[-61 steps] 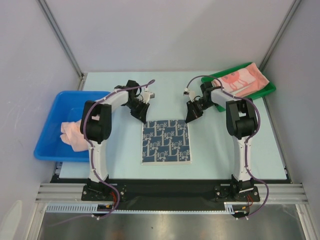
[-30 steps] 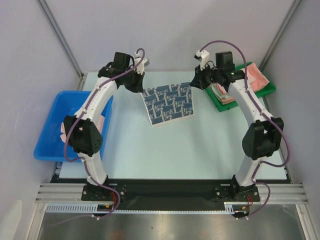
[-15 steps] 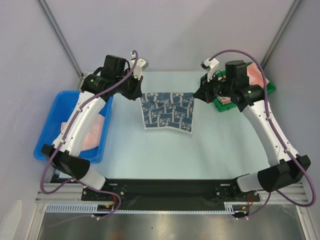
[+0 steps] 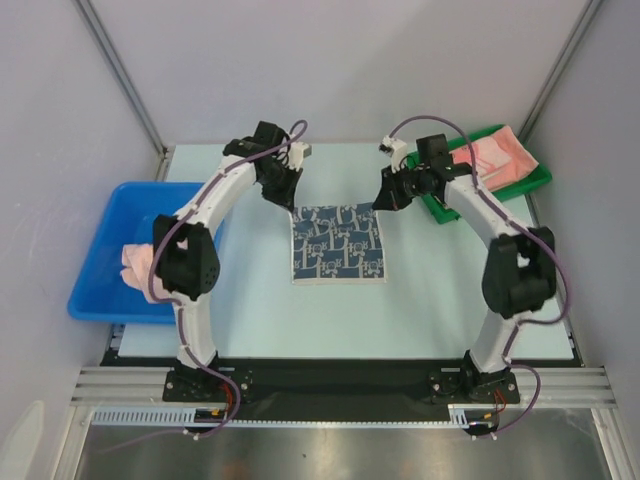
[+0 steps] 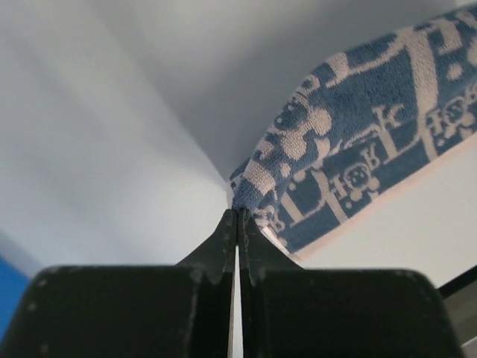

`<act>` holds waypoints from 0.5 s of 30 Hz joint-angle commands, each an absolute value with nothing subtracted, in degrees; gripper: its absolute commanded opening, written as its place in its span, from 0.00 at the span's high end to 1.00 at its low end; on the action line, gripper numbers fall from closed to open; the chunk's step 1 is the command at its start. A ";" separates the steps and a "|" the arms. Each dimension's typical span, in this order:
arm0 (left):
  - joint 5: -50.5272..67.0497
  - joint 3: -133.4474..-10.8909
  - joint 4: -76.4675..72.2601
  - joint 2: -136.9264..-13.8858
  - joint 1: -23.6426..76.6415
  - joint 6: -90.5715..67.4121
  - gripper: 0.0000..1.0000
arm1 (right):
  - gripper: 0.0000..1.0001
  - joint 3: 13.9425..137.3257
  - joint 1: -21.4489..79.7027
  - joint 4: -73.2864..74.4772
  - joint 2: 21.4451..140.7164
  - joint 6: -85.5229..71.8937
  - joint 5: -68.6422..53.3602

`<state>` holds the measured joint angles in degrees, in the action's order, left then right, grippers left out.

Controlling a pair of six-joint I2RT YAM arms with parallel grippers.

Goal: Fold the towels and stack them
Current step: Fold the towel

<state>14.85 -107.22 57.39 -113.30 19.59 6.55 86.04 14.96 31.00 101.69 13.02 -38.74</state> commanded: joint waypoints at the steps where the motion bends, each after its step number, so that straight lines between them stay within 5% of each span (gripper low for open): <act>1: 17.75 -114.24 51.16 -119.32 18.38 10.36 1.00 | 1.00 93.65 12.40 25.83 110.63 17.47 -42.18; 8: 18.80 -124.71 49.22 -130.33 14.68 11.34 1.00 | 1.00 107.65 9.76 27.42 126.20 21.52 -43.42; 15: 21.36 -117.17 45.09 -125.53 14.24 14.15 0.99 | 1.00 100.48 9.67 22.77 121.91 23.20 -41.31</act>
<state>19.31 -119.90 47.57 -130.41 14.24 11.07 103.20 9.56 26.09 126.91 20.84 -41.43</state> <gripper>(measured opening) 0.008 0.020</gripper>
